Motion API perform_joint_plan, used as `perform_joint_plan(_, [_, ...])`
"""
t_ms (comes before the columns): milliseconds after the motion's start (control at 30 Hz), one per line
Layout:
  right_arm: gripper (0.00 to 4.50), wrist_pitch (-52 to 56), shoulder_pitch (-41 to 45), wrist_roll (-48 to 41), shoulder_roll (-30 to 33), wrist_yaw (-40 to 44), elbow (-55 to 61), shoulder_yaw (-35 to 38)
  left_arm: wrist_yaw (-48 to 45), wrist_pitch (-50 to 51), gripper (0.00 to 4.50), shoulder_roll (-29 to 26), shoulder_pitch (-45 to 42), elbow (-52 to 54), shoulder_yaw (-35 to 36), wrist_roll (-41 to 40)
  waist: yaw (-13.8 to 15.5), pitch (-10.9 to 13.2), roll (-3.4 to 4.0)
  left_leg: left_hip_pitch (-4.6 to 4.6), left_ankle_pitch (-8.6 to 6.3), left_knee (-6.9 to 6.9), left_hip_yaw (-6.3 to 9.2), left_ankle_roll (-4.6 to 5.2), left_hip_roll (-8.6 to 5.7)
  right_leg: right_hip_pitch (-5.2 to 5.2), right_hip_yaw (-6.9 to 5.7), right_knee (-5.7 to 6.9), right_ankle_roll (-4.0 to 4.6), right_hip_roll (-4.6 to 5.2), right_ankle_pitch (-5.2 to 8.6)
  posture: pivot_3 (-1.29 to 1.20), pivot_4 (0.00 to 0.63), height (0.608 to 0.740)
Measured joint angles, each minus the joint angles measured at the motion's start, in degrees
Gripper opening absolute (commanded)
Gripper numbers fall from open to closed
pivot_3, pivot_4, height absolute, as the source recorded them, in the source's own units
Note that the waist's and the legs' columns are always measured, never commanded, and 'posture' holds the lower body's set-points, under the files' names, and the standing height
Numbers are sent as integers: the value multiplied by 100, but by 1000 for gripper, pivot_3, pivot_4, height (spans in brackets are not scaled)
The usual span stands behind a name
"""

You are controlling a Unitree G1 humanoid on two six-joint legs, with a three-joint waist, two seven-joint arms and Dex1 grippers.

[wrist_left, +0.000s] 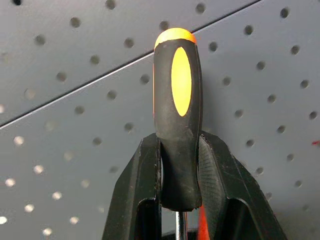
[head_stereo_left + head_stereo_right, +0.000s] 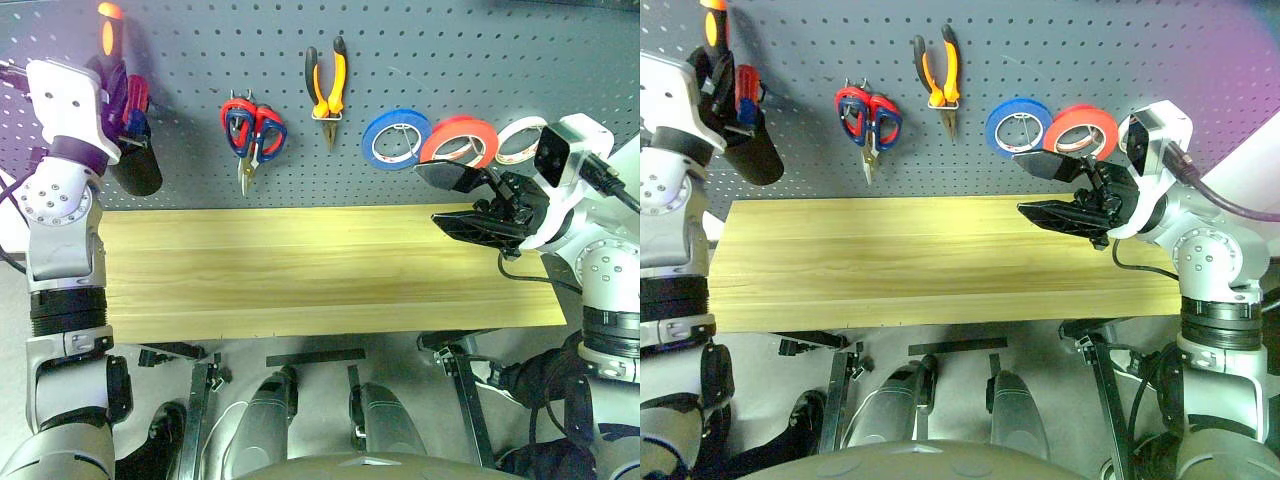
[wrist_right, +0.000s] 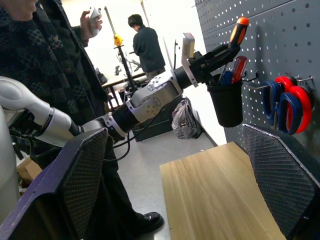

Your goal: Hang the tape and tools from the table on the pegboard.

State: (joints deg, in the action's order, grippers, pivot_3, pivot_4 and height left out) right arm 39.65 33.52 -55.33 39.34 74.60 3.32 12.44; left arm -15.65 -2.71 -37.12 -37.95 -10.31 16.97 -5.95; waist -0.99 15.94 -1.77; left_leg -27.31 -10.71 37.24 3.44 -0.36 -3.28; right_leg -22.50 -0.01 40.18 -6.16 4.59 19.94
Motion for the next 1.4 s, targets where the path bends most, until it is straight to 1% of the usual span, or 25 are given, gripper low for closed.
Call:
perform_joint_plan(100, [4500, 0, -1, 4, 1, 13, -1, -3, 4, 0, 655, -17, 160, 180, 64, 1, -6, 0, 0, 1, 0, 0, -1, 0, 0, 1, 1, 0, 0, 0, 0, -32, 223, 740])
perform_joint_plan(367, [4500, 1, 1, 27, 13, 64, -10, -16, 86, -1, 655, -20, 583, 269, 179, 3, -11, 0, 0, 2, 0, -1, -1, 0, 0, 0, 2, 0, 0, 0, 0, -29, 222, 740])
perform_joint_plan(767, [4500, 9, 2, 52, 45, 64, -15, -17, 169, -12, 655, -20, 937, 268, 297, -7, -12, 0, 0, 2, -1, -2, -1, 1, 1, -1, 2, 1, 0, 0, 0, -32, 228, 740])
perform_joint_plan(1067, [4500, 9, 2, 103, 52, 71, -21, -23, 229, -66, 655, 4, 1196, 369, 347, -58, -22, -2, 4, 25, -6, -9, -7, 9, 1, 14, 8, 1, 1, 2, 0, -32, 230, 740])
perform_joint_plan(1133, [4500, 9, 2, 116, 52, 71, -22, -25, 215, -62, 1373, 33, 1235, 369, 389, -135, -24, -3, 6, 29, -7, -11, -8, 10, 2, 15, 9, 1, 1, 2, 0, -33, 229, 740])
perform_joint_plan(1167, [4500, 9, 1, 121, 52, 73, -23, -25, 194, -43, 1635, 50, 1252, 354, 436, -225, -24, -5, 9, 30, -7, -12, -9, 12, 2, 16, 10, 1, 1, 2, 0, -34, 230, 740])
perform_joint_plan(1267, [4500, 9, 2, 128, 52, 79, -23, -25, 119, -4, 2650, 83, 1261, 278, 547, -438, -5, -6, 11, 31, -10, -11, -8, 16, 3, 18, 9, 2, 1, 2, 0, -35, 232, 740])
perform_joint_plan(1400, [4500, 8, 1, 148, 53, 97, -24, -25, 142, -13, 4013, 84, 1288, 251, 653, -474, 0, -6, 11, 39, -17, -10, -9, 27, 2, 28, 9, 1, 1, 5, 0, -35, 234, 740])
